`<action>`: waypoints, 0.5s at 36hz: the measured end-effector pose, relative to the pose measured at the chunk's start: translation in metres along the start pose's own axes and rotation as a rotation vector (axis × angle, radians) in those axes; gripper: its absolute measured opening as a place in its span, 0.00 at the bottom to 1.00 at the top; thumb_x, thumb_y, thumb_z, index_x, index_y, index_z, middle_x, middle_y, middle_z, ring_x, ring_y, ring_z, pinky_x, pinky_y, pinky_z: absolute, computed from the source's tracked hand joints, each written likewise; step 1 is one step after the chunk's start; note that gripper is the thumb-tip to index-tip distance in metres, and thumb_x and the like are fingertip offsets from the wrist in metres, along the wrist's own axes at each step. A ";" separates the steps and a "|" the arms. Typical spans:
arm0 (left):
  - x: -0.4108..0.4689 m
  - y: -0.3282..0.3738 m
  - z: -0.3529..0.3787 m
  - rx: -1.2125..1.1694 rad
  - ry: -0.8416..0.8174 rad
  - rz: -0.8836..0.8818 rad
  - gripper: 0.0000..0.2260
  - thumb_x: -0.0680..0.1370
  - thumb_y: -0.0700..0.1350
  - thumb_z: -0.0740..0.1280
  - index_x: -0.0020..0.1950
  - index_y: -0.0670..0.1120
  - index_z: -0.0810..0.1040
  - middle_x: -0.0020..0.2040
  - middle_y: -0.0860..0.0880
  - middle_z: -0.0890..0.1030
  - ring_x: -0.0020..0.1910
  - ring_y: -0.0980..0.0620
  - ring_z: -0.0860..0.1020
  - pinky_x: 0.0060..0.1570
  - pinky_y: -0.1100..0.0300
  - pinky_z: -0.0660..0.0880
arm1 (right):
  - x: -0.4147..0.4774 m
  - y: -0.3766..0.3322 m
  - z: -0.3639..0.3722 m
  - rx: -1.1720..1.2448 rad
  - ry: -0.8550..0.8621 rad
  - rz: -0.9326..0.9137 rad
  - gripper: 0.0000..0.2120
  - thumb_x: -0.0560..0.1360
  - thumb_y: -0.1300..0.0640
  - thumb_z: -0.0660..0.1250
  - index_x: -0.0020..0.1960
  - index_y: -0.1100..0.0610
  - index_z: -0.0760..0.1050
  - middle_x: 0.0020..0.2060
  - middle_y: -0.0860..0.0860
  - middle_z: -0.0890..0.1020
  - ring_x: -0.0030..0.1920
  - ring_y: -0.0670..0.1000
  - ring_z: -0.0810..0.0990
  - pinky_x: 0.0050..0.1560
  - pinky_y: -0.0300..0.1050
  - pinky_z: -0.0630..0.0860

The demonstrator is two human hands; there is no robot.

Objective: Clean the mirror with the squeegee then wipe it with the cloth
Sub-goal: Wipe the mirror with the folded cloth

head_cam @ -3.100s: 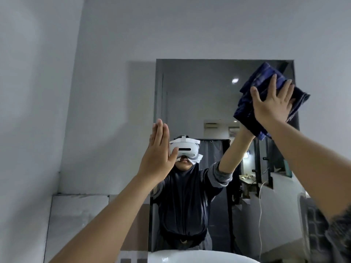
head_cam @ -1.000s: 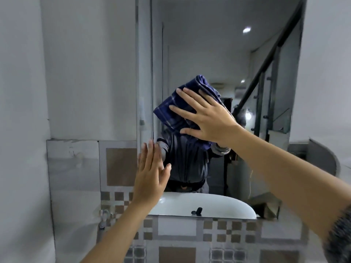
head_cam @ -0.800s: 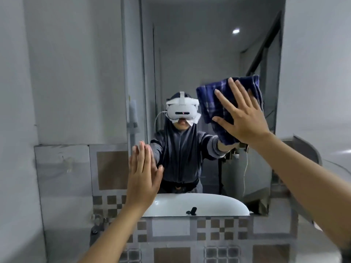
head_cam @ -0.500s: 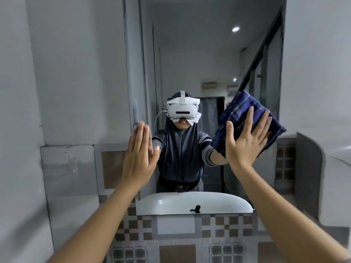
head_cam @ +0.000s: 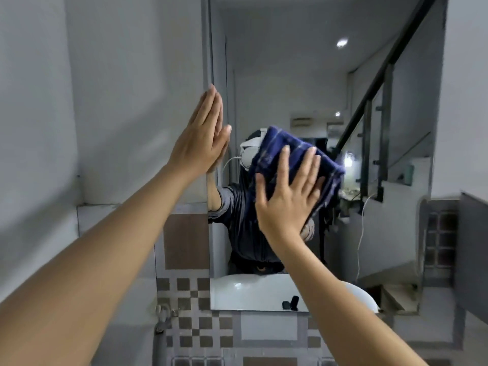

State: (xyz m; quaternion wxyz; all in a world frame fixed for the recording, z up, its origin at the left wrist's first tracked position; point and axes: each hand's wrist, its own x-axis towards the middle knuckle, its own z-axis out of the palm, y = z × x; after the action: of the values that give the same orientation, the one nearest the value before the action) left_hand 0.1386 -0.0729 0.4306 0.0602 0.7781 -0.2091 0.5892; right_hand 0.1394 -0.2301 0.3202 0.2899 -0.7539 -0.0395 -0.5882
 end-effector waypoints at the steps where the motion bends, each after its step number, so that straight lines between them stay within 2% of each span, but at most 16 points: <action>1: 0.000 0.000 -0.001 -0.016 -0.001 0.000 0.27 0.81 0.50 0.53 0.75 0.41 0.47 0.77 0.45 0.46 0.75 0.52 0.45 0.67 0.72 0.40 | -0.006 -0.006 0.003 -0.013 -0.027 -0.057 0.32 0.76 0.39 0.55 0.75 0.48 0.51 0.76 0.58 0.50 0.75 0.55 0.45 0.71 0.58 0.51; 3: -0.001 0.000 -0.001 -0.037 0.007 0.005 0.27 0.81 0.48 0.54 0.75 0.39 0.48 0.77 0.43 0.47 0.75 0.50 0.46 0.69 0.69 0.42 | -0.021 -0.012 0.010 -0.051 -0.077 -0.190 0.31 0.76 0.39 0.55 0.75 0.48 0.54 0.76 0.58 0.53 0.75 0.56 0.48 0.69 0.58 0.55; 5: -0.001 0.003 -0.001 -0.037 0.006 -0.004 0.26 0.81 0.47 0.55 0.75 0.38 0.49 0.76 0.42 0.49 0.75 0.48 0.47 0.71 0.65 0.44 | -0.039 -0.010 0.017 -0.092 -0.135 -0.358 0.30 0.76 0.40 0.55 0.75 0.48 0.55 0.75 0.58 0.55 0.75 0.56 0.50 0.69 0.56 0.55; 7: -0.001 0.005 0.000 -0.035 0.006 -0.031 0.26 0.81 0.47 0.54 0.75 0.39 0.49 0.77 0.42 0.48 0.75 0.49 0.46 0.72 0.63 0.44 | -0.055 0.002 0.021 -0.129 -0.184 -0.606 0.28 0.77 0.41 0.55 0.74 0.49 0.57 0.75 0.57 0.56 0.75 0.55 0.53 0.70 0.55 0.54; 9: 0.000 0.004 0.002 -0.028 0.017 -0.065 0.26 0.82 0.47 0.53 0.75 0.39 0.48 0.77 0.43 0.46 0.75 0.51 0.45 0.71 0.66 0.42 | -0.062 0.018 0.021 -0.178 -0.254 -0.866 0.27 0.77 0.42 0.54 0.74 0.49 0.57 0.75 0.56 0.57 0.75 0.55 0.55 0.71 0.53 0.56; 11: 0.000 0.002 0.005 -0.030 0.047 -0.092 0.26 0.82 0.47 0.53 0.75 0.39 0.47 0.77 0.44 0.46 0.75 0.51 0.44 0.68 0.72 0.38 | -0.054 0.037 0.018 -0.206 -0.301 -1.035 0.27 0.78 0.41 0.54 0.74 0.48 0.57 0.75 0.55 0.58 0.75 0.54 0.55 0.72 0.52 0.56; 13: -0.003 0.001 0.006 -0.033 0.066 -0.127 0.26 0.81 0.46 0.53 0.75 0.39 0.47 0.77 0.43 0.46 0.75 0.50 0.44 0.66 0.74 0.37 | -0.041 0.055 0.010 -0.242 -0.335 -1.096 0.27 0.78 0.40 0.54 0.74 0.47 0.57 0.75 0.53 0.58 0.75 0.54 0.55 0.72 0.52 0.57; 15: -0.007 -0.001 0.011 -0.042 0.071 -0.150 0.26 0.81 0.48 0.52 0.75 0.39 0.48 0.77 0.43 0.47 0.75 0.49 0.45 0.67 0.73 0.37 | -0.026 0.073 -0.003 -0.282 -0.327 -1.107 0.28 0.77 0.39 0.54 0.74 0.47 0.57 0.75 0.53 0.58 0.75 0.53 0.56 0.71 0.52 0.58; 16: -0.008 -0.001 0.012 -0.058 0.077 -0.158 0.26 0.81 0.51 0.50 0.75 0.38 0.48 0.77 0.42 0.48 0.75 0.48 0.46 0.69 0.70 0.38 | -0.016 0.081 -0.010 -0.295 -0.310 -1.095 0.27 0.77 0.39 0.54 0.74 0.47 0.57 0.75 0.53 0.58 0.75 0.54 0.56 0.71 0.52 0.58; 18: -0.006 -0.003 0.012 -0.128 0.091 -0.173 0.30 0.81 0.57 0.45 0.74 0.37 0.49 0.76 0.40 0.49 0.75 0.45 0.48 0.74 0.58 0.44 | 0.006 0.095 -0.019 -0.331 -0.233 -1.013 0.28 0.77 0.39 0.55 0.74 0.47 0.58 0.74 0.54 0.59 0.75 0.54 0.57 0.72 0.52 0.58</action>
State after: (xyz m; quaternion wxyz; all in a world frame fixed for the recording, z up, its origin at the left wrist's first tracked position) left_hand 0.1493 -0.0733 0.4219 0.1699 0.7602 -0.1752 0.6021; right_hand 0.1634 -0.3199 0.2912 -0.1585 -0.7362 -0.3365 -0.5653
